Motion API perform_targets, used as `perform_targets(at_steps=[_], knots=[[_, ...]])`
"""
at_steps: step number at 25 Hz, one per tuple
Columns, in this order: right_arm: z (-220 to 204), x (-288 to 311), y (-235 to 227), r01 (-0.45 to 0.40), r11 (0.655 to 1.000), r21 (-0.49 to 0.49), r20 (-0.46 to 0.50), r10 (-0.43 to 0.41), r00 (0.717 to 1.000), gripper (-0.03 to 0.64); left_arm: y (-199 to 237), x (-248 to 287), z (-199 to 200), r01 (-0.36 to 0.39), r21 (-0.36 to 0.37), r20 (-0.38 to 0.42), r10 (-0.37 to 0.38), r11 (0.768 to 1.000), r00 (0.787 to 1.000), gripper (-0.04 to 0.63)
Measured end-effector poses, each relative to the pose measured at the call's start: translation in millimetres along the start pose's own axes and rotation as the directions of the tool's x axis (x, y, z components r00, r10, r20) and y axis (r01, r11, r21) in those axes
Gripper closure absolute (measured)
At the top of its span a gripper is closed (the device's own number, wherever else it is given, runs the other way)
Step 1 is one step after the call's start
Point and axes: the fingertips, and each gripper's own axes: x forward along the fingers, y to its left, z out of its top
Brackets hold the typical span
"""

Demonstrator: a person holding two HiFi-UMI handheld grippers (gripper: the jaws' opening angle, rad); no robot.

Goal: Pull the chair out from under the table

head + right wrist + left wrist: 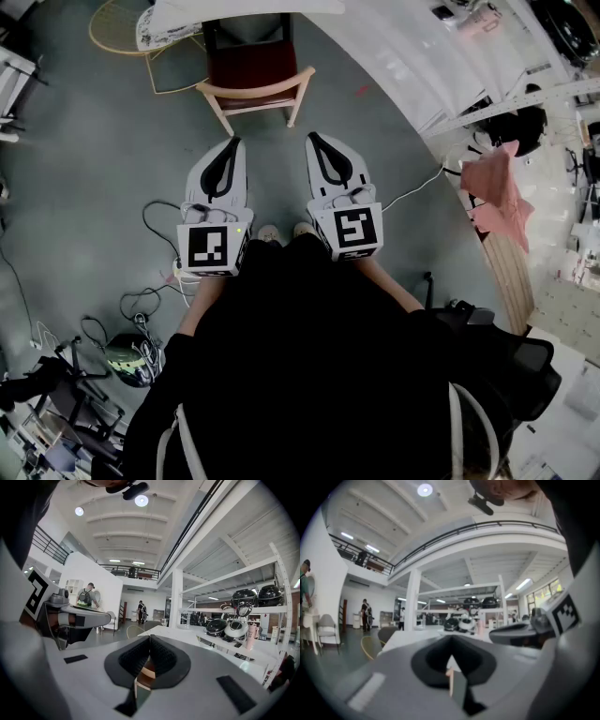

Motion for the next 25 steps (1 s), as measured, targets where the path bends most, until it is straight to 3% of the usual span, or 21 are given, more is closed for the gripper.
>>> perform_targets(at_steps=[7,13,25], knots=[[-0.7,-7.3,12.1,0.032,0.999,0.017,0.004,-0.032,0.999,0.595,1.7,-9.1,-8.9,0.020,-0.006,0.003,-0.020,1.000,1.000,0.589],[-8.7,-2.7,15.7,0.002,0.998,0.059,0.009,-0.002,1.000,0.594,8.7,-7.0,-16.4,0.018,-0.020,0.007,-0.018,1.000,1.000,0.589],[-14.3,91.4,-22.6,-0.066,0.998,0.025,0.027,0.065,0.998,0.594,54.5,74.1,-31.5,0.001,-0.057,0.017,0.000,0.998,1.000,0.589]])
